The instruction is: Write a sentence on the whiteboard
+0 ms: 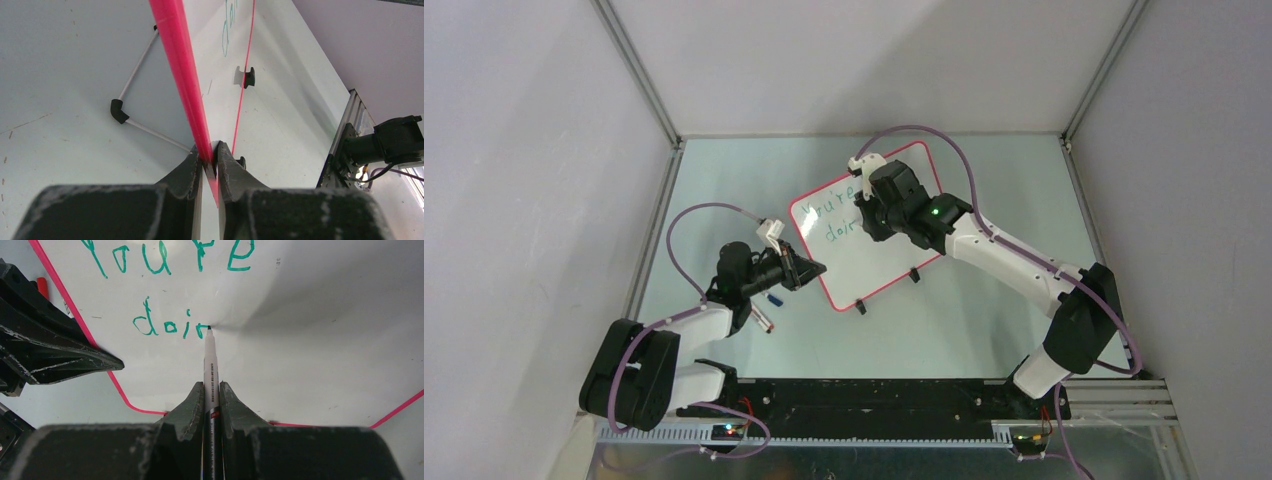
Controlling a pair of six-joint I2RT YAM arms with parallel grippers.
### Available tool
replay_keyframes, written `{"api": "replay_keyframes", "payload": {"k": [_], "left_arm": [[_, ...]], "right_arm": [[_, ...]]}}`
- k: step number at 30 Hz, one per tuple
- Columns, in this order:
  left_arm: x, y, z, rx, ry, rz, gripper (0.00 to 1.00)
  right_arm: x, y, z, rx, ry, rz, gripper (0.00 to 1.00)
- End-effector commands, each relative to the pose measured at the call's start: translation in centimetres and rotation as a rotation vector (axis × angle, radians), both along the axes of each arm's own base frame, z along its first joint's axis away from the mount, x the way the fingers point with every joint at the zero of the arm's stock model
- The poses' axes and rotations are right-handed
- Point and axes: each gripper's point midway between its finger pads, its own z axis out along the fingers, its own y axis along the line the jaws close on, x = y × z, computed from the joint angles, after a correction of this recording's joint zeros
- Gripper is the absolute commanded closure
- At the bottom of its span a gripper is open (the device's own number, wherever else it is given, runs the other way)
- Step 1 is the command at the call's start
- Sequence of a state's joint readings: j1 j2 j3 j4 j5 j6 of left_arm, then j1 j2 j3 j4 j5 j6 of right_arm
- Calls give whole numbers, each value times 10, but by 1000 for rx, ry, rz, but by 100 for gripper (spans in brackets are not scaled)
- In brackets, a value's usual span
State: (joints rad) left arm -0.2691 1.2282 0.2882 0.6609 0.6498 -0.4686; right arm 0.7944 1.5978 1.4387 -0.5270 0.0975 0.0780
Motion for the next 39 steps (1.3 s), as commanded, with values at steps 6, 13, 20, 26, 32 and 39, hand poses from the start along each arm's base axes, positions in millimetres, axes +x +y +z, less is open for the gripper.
{"api": "replay_keyframes", "payload": {"k": [6, 13, 20, 26, 32, 39], "left_arm": [[6, 10, -15, 89, -16, 36, 93], [6, 9, -14, 89, -18, 34, 93], [6, 9, -14, 89, -20, 35, 93], [6, 10, -15, 90, -17, 37, 93], [6, 9, -15, 89, -17, 36, 93], [6, 9, -14, 89, -18, 35, 93]], "right_arm": [[5, -13, 9, 8, -33, -49, 100], [0, -15, 5, 5, -21, -44, 100], [-3, -12, 4, 2, -20, -36, 100], [-4, -12, 15, 29, -40, -32, 100], [-3, -14, 34, 73, -76, -35, 100], [6, -21, 36, 87, -77, -60, 100]]}}
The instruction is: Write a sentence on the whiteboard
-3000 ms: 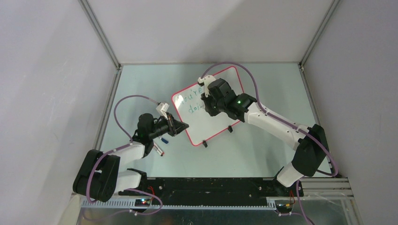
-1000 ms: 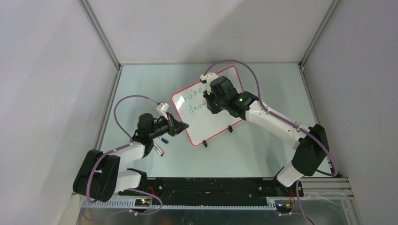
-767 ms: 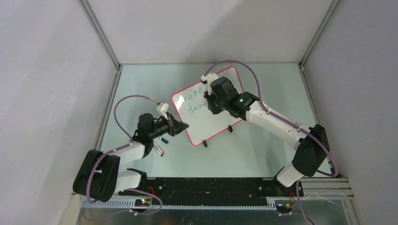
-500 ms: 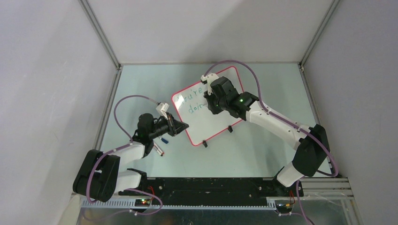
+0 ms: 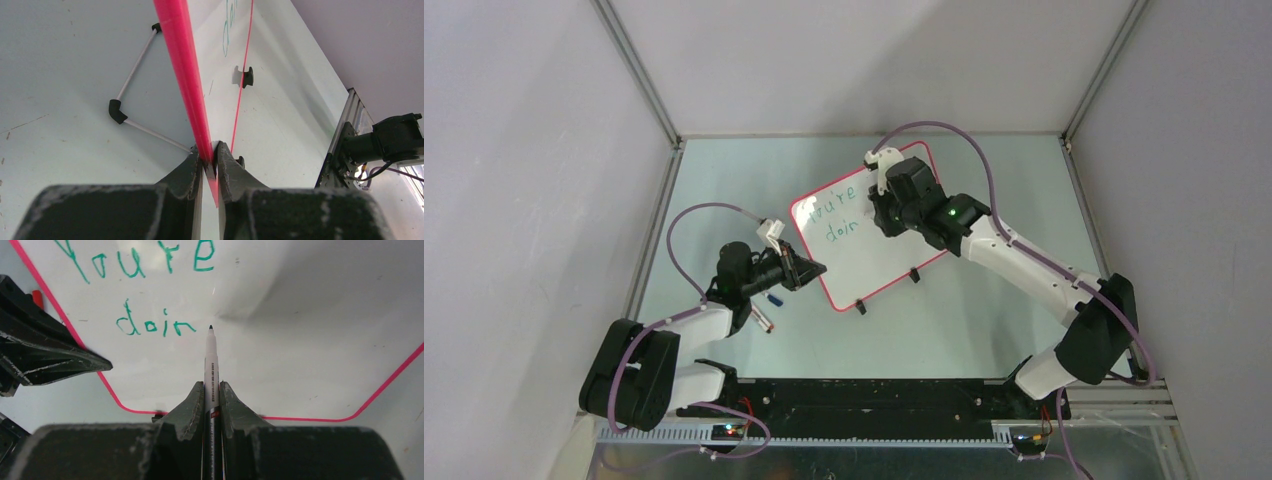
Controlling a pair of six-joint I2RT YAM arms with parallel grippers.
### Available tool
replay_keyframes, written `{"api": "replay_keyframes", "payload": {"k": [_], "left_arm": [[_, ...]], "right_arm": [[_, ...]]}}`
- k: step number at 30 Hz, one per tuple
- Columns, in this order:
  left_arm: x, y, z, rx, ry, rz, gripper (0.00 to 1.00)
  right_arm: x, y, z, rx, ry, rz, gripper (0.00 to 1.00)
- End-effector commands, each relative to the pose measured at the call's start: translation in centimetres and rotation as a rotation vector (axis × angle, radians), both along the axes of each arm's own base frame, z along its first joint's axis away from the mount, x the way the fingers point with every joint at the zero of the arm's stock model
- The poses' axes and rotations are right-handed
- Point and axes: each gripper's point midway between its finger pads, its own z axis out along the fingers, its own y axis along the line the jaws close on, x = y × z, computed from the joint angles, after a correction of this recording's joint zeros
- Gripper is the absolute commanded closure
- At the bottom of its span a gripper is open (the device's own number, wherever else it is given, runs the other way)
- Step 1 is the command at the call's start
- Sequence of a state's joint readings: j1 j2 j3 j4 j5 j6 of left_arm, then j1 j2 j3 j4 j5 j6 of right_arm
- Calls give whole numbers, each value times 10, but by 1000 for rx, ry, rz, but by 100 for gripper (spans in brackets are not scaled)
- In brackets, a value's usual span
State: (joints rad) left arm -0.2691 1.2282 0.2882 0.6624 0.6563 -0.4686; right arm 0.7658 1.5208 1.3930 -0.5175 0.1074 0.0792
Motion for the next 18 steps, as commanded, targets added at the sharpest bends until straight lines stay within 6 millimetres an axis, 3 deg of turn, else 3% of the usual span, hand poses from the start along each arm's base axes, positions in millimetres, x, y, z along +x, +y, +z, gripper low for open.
{"api": "replay_keyframes", "payload": {"k": [1, 18], "left_arm": [[7, 10, -15, 91, -17, 42, 93], [7, 10, -15, 91, -16, 43, 93]], "right_arm": [[7, 0, 21, 62, -45, -21, 100], [11, 9, 13, 54, -24, -3, 100]]}}
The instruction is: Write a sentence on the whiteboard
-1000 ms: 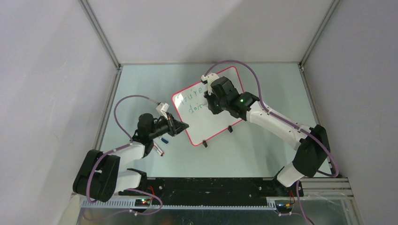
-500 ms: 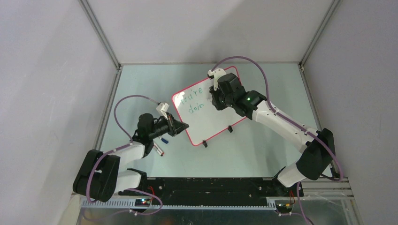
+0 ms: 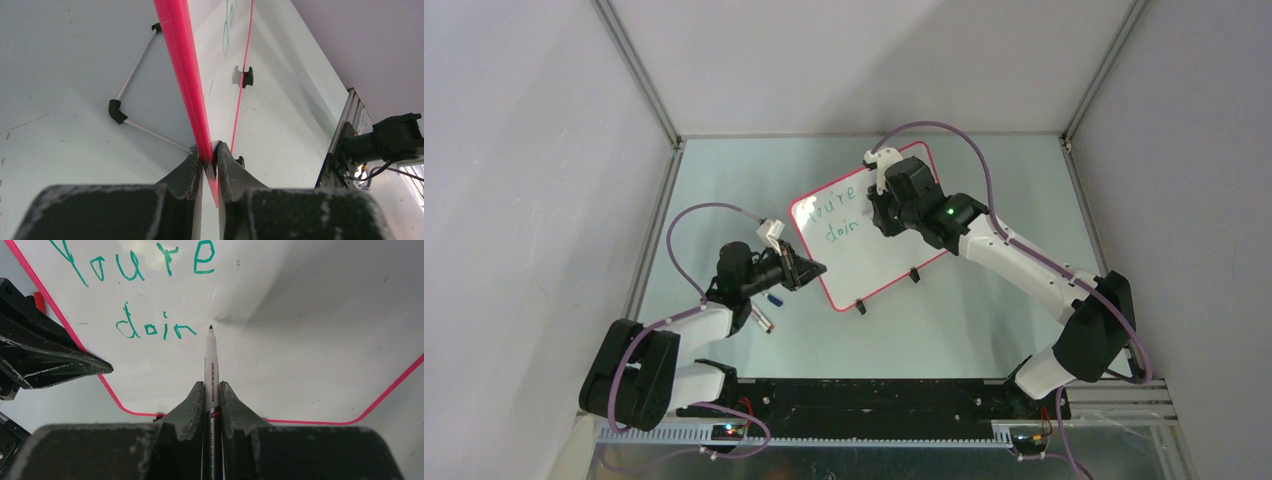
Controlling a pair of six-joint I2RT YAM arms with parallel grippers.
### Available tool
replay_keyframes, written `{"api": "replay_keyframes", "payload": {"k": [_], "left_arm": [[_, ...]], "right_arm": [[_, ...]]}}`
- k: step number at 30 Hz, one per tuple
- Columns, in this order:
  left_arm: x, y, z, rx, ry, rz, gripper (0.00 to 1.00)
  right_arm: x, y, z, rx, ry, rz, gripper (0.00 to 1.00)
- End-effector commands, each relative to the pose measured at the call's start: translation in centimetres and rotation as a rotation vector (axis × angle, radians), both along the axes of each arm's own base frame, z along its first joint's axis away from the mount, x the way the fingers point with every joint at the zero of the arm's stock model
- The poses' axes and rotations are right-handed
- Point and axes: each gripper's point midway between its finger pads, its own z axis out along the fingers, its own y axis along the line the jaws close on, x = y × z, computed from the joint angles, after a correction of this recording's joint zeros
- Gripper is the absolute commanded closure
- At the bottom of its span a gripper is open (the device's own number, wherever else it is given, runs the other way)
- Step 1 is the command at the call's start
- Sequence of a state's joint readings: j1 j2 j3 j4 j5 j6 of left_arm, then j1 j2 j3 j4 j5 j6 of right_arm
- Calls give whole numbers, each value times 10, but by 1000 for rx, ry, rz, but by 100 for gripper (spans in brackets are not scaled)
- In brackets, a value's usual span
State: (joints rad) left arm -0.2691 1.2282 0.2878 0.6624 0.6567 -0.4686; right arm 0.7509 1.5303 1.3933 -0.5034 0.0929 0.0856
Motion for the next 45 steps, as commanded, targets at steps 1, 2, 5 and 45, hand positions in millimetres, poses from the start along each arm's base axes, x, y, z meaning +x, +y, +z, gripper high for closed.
{"api": "replay_keyframes", "payload": {"k": [1, 2, 5, 45], "left_arm": [[8, 10, -15, 91, -17, 43, 93], [7, 10, -15, 91, -15, 42, 93], [7, 10, -15, 92, -15, 42, 93], [7, 10, -15, 92, -15, 42, 93]], "right_arm": [[6, 9, 13, 37, -29, 5, 100], [6, 10, 13, 36, -28, 5, 100], [6, 11, 11, 35, -26, 6, 100], [8, 24, 9, 33, -22, 35, 100]]}}
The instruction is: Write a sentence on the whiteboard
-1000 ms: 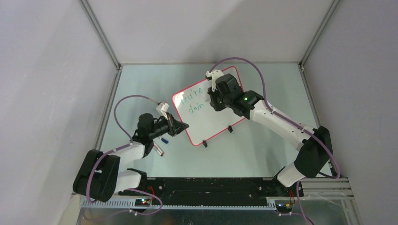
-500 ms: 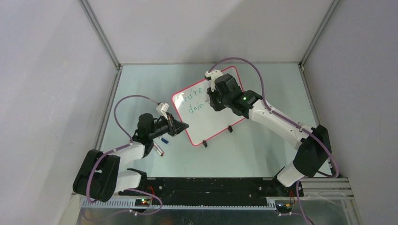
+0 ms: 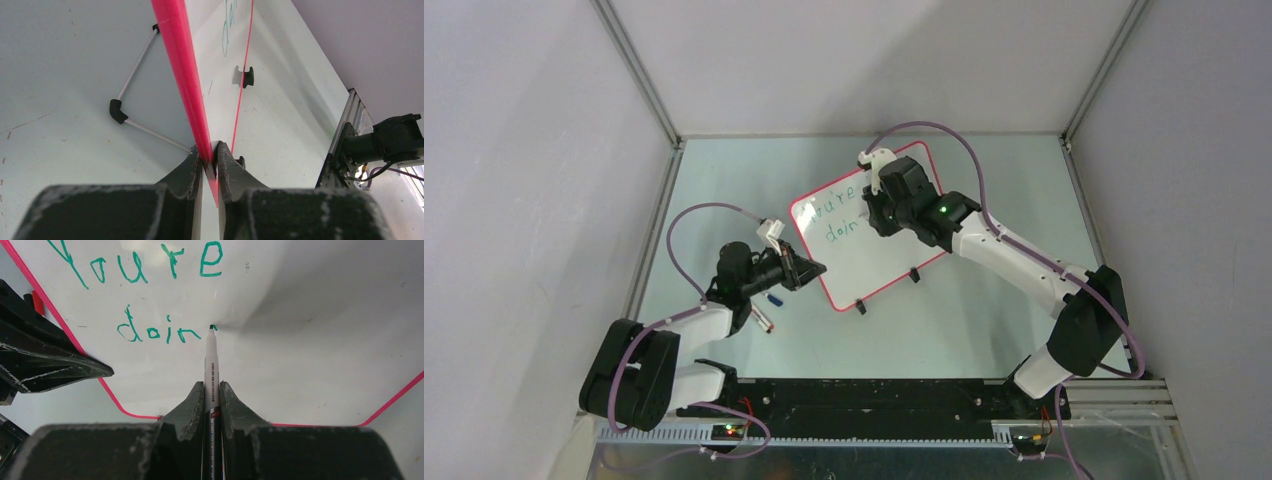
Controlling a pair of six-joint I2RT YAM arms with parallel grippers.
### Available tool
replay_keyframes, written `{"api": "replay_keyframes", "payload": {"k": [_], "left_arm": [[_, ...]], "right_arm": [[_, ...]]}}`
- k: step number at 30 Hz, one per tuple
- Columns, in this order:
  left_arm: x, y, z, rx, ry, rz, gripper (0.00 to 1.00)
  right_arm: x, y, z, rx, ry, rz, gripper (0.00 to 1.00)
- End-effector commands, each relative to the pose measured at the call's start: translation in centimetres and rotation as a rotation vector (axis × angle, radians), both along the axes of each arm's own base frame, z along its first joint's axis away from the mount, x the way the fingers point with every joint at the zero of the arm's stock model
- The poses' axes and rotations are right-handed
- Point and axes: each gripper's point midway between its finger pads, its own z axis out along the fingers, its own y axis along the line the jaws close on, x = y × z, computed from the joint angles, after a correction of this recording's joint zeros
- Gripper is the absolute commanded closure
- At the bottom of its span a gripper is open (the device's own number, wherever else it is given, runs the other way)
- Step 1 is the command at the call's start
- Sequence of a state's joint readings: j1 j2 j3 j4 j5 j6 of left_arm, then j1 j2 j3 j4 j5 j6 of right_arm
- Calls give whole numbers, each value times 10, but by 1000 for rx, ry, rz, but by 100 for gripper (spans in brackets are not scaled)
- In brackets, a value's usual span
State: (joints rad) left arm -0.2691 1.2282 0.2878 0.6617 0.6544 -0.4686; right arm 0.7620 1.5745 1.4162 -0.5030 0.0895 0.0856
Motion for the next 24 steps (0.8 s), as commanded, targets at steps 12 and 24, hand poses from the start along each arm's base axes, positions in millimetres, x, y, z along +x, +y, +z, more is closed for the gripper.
{"api": "replay_keyframes", "payload": {"k": [12, 24], "left_arm": [[7, 10, -15, 91, -16, 41, 93], [7, 10, -15, 91, -14, 40, 93]], "right_arm": [[-4, 12, 8, 17, -17, 42, 100], [-8, 2, 2, -7, -11, 19, 100]]}}
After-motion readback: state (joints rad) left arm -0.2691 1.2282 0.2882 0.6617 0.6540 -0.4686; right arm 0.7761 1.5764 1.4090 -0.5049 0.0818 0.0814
